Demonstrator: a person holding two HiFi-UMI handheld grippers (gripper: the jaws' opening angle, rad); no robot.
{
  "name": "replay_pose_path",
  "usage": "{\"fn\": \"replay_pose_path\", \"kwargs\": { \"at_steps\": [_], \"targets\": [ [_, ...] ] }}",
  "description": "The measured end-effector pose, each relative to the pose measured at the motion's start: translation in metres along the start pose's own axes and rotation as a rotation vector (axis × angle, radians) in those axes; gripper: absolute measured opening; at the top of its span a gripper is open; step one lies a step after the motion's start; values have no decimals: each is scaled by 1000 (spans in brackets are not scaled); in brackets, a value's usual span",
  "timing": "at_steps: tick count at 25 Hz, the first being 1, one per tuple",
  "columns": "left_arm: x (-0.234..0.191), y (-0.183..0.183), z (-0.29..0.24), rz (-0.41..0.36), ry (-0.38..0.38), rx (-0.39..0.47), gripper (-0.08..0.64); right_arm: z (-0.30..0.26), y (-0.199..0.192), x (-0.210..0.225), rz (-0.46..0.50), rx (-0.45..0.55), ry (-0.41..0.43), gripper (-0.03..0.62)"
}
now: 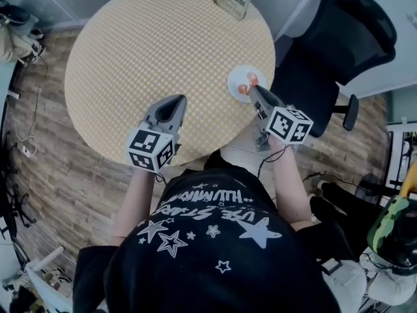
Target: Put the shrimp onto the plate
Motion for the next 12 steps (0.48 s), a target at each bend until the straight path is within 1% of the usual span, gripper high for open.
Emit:
{"fn": "replay_pose_path", "kwargs": {
  "at_steps": [5,12],
  "targets": [
    [-1,2,-22,13,11,-15,9,-21,9,14,-5,-44,0,57],
    [-7,-1,-45,23,15,-39,9,-45,12,32,44,-92,-52,57]
  ]
}}
Point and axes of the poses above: the fingertips, and each gripper's own axes: z backward along the fingers, x to its right, y out of its top, the point moved 3 cm from there along z, backward along the fingers, and after that the axes turned 12 degrees about -z, right-handed, at the moved point
